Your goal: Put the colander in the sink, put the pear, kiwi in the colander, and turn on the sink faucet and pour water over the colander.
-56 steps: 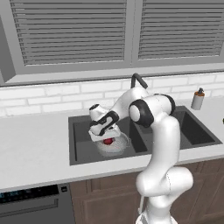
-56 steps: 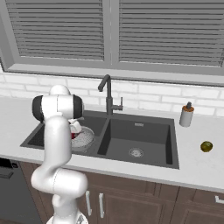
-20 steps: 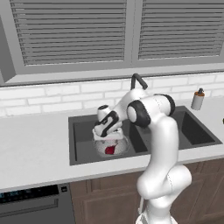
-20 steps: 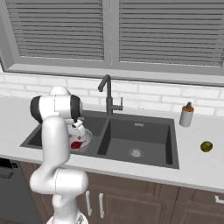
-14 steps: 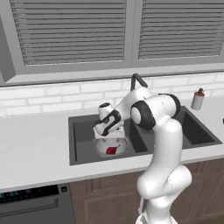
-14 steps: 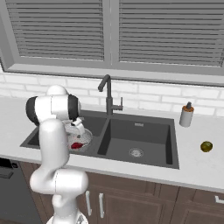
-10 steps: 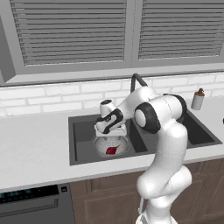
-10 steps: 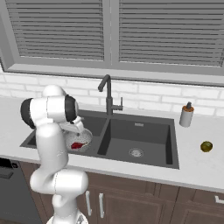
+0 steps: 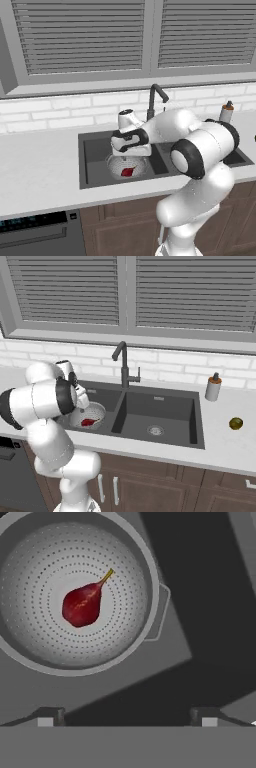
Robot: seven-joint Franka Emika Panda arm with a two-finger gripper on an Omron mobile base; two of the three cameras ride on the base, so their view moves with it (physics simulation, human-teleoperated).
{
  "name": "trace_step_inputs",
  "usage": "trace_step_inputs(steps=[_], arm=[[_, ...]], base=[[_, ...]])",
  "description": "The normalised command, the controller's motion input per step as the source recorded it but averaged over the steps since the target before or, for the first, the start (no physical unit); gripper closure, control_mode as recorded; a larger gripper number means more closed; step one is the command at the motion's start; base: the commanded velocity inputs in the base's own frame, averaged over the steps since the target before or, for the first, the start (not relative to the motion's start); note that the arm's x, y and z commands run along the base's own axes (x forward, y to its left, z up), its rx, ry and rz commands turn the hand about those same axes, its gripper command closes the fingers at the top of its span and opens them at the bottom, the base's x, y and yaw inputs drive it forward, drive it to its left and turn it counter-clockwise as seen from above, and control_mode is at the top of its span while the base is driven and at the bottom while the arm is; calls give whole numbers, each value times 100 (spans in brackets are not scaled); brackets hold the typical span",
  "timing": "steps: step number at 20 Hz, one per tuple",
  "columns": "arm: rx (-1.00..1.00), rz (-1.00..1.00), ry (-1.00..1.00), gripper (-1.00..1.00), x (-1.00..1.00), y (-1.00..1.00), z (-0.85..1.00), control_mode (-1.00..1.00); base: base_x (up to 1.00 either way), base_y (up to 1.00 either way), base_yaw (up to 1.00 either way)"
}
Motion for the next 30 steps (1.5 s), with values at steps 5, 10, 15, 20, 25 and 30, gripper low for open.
trace_step_inputs(steps=[5,10,15,20,25,30], arm=[[0,-5,-3,-100,-85,-38,49,-100],[0,0,-2,-100,-63,-74,33,-100],[0,0,-7,-100,-49,-92,27,-100],[0,0,-8,-100,-43,-92,24,-100],[0,0,-1,-100,-15,-97,11,-100],[0,0,1,-100,2,-99,4,-100]], base=[[0,0,0],[0,0,0],[0,0,0],[0,0,0],[0,0,0],[0,0,0]])
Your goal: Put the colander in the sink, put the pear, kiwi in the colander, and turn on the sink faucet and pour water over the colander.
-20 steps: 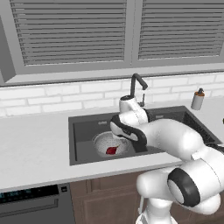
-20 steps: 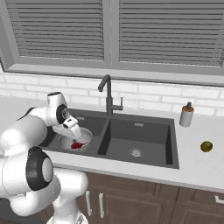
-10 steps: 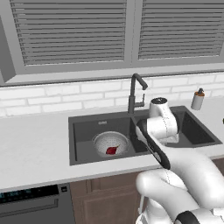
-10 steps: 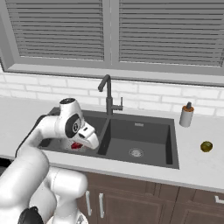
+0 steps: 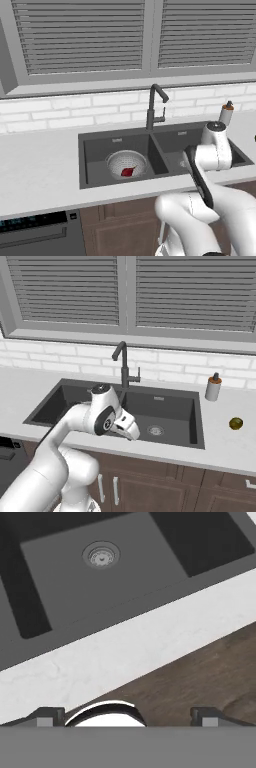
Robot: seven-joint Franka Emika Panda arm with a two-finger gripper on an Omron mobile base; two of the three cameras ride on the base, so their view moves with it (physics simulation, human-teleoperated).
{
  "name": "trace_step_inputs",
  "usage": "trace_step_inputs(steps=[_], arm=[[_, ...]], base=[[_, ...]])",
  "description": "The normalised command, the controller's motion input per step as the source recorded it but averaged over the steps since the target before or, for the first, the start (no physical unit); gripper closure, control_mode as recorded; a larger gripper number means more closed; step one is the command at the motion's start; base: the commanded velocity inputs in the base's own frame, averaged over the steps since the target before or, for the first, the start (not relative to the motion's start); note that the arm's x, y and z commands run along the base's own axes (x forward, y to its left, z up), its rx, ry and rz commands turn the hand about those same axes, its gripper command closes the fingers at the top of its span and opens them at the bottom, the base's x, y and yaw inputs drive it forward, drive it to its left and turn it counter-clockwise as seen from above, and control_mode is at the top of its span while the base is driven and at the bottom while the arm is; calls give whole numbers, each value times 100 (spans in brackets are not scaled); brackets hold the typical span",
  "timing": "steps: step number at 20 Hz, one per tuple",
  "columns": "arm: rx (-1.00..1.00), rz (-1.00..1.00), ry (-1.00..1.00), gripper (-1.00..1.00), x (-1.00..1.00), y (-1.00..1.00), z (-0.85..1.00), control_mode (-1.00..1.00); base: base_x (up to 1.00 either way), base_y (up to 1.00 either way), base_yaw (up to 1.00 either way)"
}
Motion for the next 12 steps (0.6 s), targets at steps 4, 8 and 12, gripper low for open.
trace_step_inputs(steps=[4,8,12], arm=[[-2,-4,7,-100,20,-93,9,-100],[-4,-11,7,-100,28,-89,6,-100],[-3,-18,2,-100,27,-79,3,-100]], base=[[0,0,0],[0,0,0],[0,0,0]])
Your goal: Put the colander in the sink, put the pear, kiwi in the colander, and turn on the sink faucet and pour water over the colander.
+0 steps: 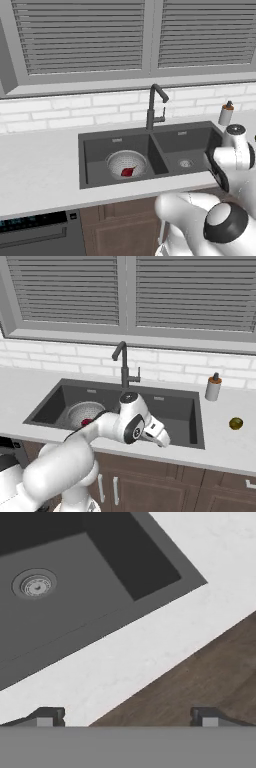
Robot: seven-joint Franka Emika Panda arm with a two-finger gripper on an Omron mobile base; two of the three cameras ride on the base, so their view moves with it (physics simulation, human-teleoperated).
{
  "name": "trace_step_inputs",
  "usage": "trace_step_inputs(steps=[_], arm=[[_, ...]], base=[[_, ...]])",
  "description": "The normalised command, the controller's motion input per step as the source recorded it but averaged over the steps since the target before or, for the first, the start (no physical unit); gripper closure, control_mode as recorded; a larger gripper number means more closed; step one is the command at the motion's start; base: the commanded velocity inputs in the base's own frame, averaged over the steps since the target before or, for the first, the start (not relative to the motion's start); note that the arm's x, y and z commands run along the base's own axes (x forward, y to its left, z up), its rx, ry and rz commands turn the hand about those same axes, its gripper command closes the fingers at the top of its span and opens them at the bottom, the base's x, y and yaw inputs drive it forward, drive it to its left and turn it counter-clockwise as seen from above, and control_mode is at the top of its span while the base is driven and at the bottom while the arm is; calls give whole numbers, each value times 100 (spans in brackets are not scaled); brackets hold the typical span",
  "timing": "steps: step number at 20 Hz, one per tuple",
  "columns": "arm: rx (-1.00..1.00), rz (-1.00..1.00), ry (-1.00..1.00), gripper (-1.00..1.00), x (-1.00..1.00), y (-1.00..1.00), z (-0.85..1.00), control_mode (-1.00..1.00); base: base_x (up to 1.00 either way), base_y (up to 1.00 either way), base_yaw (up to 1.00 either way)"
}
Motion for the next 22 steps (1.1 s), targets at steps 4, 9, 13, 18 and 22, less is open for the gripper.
trace_step_inputs(steps=[4,9,13,18,22], arm=[[-1,-21,1,-100,27,-68,12,-100],[0,-18,0,-100,20,-66,24,-100],[1,-10,0,-100,1,-76,27,-100],[0,-5,0,-100,1,-81,14,-100],[1,0,0,-100,4,-82,5,-100]], base=[[0,0,0],[0,0,0],[0,0,0],[0,0,0],[0,0,0]])
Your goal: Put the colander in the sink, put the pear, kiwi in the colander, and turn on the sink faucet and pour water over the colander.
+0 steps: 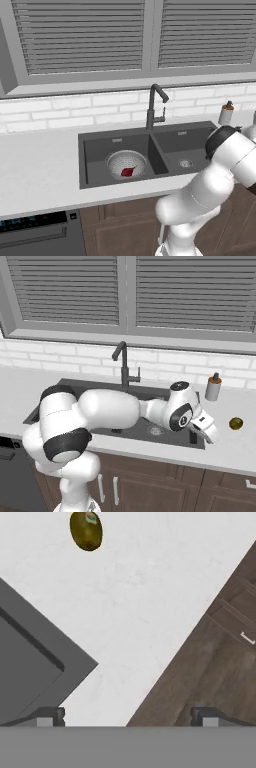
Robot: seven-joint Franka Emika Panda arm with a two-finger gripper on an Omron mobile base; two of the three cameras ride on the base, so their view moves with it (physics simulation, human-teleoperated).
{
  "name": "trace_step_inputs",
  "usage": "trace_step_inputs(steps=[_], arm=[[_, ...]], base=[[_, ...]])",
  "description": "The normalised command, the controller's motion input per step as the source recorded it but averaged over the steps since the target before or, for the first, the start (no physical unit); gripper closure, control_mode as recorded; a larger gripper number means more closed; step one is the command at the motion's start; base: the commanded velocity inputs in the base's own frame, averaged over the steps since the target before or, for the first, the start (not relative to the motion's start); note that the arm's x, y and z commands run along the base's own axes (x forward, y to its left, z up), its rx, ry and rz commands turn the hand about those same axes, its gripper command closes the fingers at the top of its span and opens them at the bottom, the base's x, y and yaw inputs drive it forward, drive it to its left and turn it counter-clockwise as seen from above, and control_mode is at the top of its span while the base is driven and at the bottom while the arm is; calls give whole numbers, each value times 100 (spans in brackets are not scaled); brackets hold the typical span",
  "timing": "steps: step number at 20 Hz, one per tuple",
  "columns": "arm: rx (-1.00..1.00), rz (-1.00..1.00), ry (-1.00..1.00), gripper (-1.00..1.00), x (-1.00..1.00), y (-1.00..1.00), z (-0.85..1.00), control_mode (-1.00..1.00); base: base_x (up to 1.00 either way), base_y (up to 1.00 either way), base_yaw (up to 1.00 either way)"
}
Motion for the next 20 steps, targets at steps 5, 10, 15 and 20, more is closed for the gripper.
trace_step_inputs(steps=[5,10,15,20], arm=[[1,0,-1,-100,17,-69,7,-100],[20,0,0,-100,32,-46,28,-100],[22,2,0,-100,38,-35,20,-100],[18,0,0,-100,36,-41,21,-100]], base=[[0,0,0],[0,0,0],[0,0,0],[0,0,0]])
